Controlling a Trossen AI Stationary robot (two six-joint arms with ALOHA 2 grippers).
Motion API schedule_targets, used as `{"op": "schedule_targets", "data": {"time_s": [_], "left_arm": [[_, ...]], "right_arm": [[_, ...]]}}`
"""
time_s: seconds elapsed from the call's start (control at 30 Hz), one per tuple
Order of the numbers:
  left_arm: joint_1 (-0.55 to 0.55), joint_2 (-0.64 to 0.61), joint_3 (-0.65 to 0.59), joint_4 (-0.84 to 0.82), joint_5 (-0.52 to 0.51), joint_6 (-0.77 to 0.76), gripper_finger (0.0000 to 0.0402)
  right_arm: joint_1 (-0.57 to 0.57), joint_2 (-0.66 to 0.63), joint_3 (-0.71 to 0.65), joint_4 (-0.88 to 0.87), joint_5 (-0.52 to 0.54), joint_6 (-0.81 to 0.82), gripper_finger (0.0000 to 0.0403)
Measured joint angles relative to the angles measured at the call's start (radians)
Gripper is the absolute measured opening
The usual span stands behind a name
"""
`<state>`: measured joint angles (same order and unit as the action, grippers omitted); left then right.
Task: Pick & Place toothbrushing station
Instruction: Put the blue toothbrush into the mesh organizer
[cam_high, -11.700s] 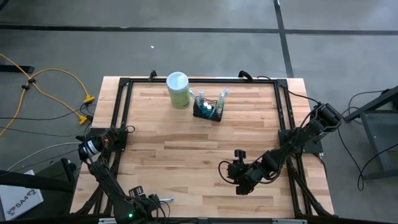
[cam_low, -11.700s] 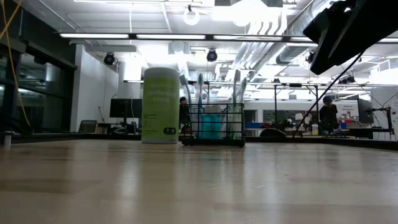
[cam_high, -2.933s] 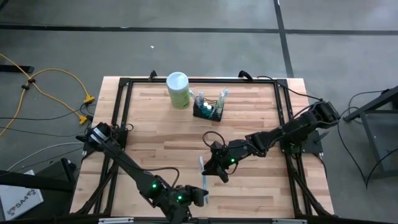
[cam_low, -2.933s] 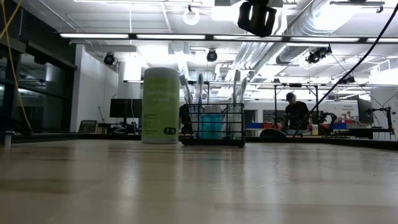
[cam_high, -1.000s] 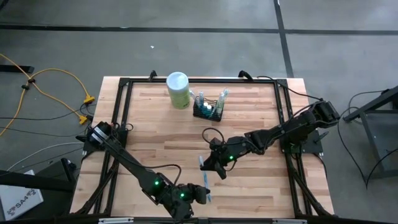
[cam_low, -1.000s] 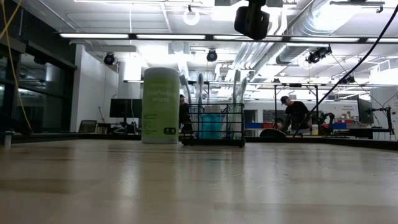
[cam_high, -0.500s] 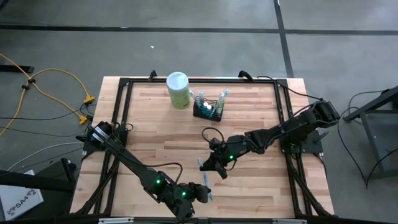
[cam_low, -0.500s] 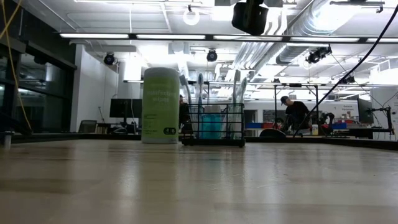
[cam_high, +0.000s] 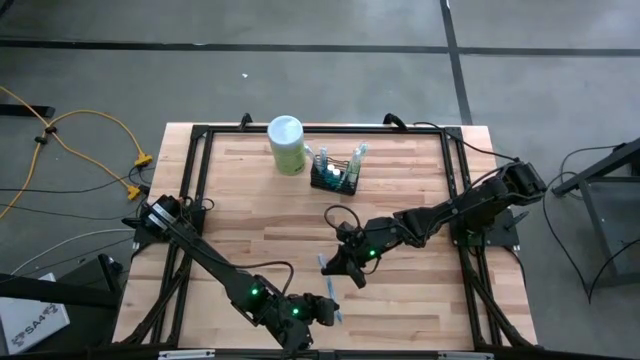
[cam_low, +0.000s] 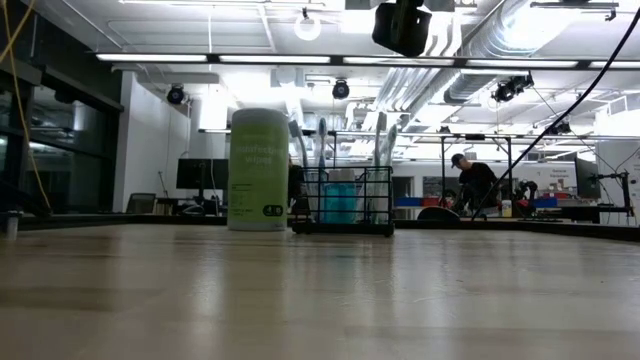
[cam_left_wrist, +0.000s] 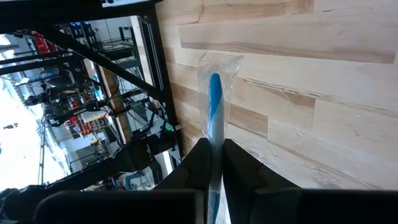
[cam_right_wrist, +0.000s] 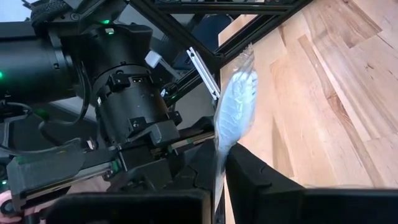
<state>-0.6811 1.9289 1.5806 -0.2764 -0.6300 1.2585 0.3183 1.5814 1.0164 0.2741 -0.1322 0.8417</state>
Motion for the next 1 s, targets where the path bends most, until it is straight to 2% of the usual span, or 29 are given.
{"op": "schedule_targets", "data": {"time_s": [0.3, 0.6, 1.0], "left_arm": [[0.005, -0.001, 0.0, 0.031, 0.022, -0.123, 0.0078], [0.005, 0.0, 0.0, 0.024, 0.036, -0.13, 0.0124], [-0.005, 0.0, 0.0, 0.023, 0.047, -0.13, 0.0136]], "right_arm": [[0.001, -0.001, -0.003, -0.009, -0.003, -0.013, 0.0013], [0.0, -0.001, -0.003, -0.003, -0.001, -0.009, 0.0013], [0.0, -0.001, -0.003, -0.001, -0.001, -0.008, 0.0013]]}}
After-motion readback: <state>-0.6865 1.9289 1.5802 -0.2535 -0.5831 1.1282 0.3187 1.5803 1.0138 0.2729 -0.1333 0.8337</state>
